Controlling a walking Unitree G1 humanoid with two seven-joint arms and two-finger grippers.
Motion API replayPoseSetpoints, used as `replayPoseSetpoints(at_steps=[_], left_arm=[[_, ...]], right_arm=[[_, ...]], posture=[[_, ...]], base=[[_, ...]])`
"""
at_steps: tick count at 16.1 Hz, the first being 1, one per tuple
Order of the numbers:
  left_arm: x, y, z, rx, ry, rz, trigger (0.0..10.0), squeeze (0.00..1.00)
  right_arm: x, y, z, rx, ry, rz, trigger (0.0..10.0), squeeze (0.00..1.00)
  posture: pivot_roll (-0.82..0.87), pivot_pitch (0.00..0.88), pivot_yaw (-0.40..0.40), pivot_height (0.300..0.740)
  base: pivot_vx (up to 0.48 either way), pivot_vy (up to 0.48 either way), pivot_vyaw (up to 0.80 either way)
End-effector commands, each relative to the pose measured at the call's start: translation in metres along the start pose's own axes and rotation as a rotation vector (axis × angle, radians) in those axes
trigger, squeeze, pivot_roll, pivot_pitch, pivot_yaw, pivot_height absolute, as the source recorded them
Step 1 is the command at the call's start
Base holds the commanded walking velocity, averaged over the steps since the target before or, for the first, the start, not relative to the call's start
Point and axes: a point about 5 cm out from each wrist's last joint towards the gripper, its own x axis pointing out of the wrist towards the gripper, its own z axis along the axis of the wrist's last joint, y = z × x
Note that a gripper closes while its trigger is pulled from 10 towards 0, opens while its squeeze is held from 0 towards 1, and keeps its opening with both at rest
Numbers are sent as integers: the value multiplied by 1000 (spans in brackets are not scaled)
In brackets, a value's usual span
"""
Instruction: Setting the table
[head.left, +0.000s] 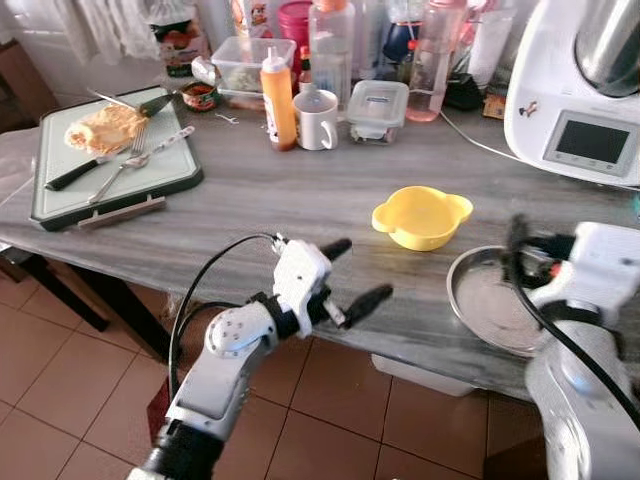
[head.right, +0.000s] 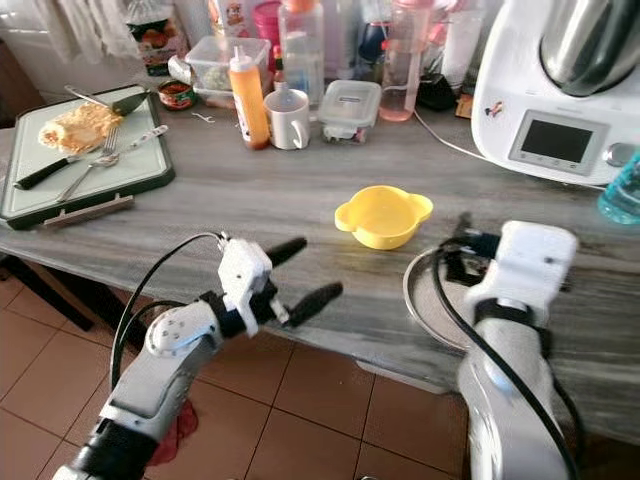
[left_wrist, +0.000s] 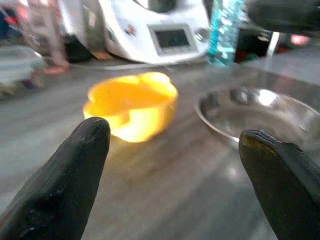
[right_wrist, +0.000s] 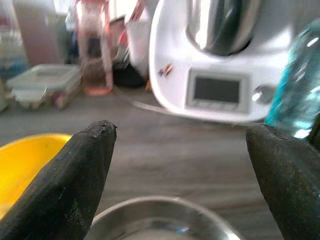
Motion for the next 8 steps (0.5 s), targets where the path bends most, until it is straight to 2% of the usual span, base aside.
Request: replayPoseSetpoints(at_steps=[1, 2, 3, 6, 7, 8], left_arm=[[-1, 11, 5, 42, -17, 83, 10000, 0], [-1, 19, 6, 55, -14, 138, 10000, 0], [-2, 29, 8, 76, -8, 195, 10000, 0], [-3, 39, 10, 90, -6, 281, 10000, 0], [-3, 39, 10, 91, -4, 299, 10000, 0], [-2, 38, 9, 83, -1, 306, 10000, 0]], right_arm=[[-9, -10, 10, -52, -69, -38, 10000, 1000], [-15, -16, 14, -143, -109, -57, 10000, 1000], [-24, -24, 19, -190, -143, -78, 10000, 1000], [-35, -35, 16, -210, -127, -109, 10000, 1000], [-39, -36, 13, -219, -112, -111, 10000, 965], [-42, -36, 11, -229, -99, -110, 10000, 882]], posture=[[-73, 96, 23, 740], [-72, 97, 24, 740], [-70, 96, 24, 740], [-69, 99, 27, 740], [-68, 101, 29, 740], [-68, 101, 29, 740]], base=[[0, 0, 0], [0, 0, 0], [0, 0, 0], [0, 0, 0], [0, 0, 0], [0, 0, 0]])
